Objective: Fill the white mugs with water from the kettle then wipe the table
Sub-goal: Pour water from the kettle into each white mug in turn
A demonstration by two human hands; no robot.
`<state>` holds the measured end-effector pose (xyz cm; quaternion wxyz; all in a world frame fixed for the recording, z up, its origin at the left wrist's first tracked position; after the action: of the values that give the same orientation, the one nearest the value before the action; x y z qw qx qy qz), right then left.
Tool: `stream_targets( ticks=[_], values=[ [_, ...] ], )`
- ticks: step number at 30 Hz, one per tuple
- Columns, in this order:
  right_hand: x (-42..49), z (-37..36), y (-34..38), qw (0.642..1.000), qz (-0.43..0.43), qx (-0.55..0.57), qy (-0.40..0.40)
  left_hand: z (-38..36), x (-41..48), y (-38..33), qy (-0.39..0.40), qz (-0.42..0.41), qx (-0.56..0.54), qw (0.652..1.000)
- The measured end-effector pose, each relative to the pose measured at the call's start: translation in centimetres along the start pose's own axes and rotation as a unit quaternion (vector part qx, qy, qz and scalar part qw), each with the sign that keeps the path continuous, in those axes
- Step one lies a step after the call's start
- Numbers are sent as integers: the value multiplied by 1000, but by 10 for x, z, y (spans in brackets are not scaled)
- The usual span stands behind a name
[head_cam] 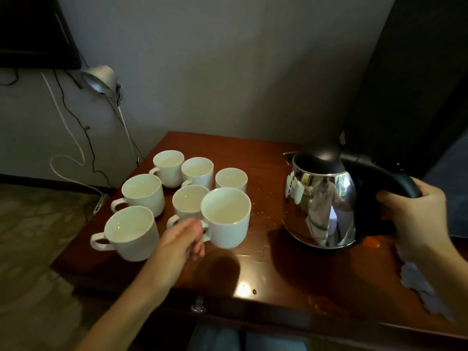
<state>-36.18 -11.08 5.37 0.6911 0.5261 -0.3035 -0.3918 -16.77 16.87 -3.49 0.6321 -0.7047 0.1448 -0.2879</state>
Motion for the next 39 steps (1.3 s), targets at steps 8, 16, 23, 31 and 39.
stream_targets(
  ticks=[8,16,23,31,39],
  values=[
    [-12,13,0,1000,5,-9,0,-10,-11,40,6,-14,32,999],
    [-7,-1,11,996,43,-57,58,-10,-15,59,-1,-15,51,999],
    [-10,-27,44,971,147,-151,114,-8,-11,66,-8,-16,49,999],
    [-6,-45,65,951,199,-190,141,-10,-11,70,-5,-34,40,999],
    [-5,-60,89,913,265,-261,167,-9,-11,71,-14,-43,31,999]
  ],
)
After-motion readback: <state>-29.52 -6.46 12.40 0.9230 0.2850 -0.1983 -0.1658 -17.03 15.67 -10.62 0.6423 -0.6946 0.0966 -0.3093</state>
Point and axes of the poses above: each hand's wrist, its own x-axis towards the middle knuckle, its own z-axis out of the back of the hand, y = z × x, the point moved 6 cm from there along x, towards the middle knuckle, and after that the axes turned 15 degrees about -z, right-handed, at the moved point
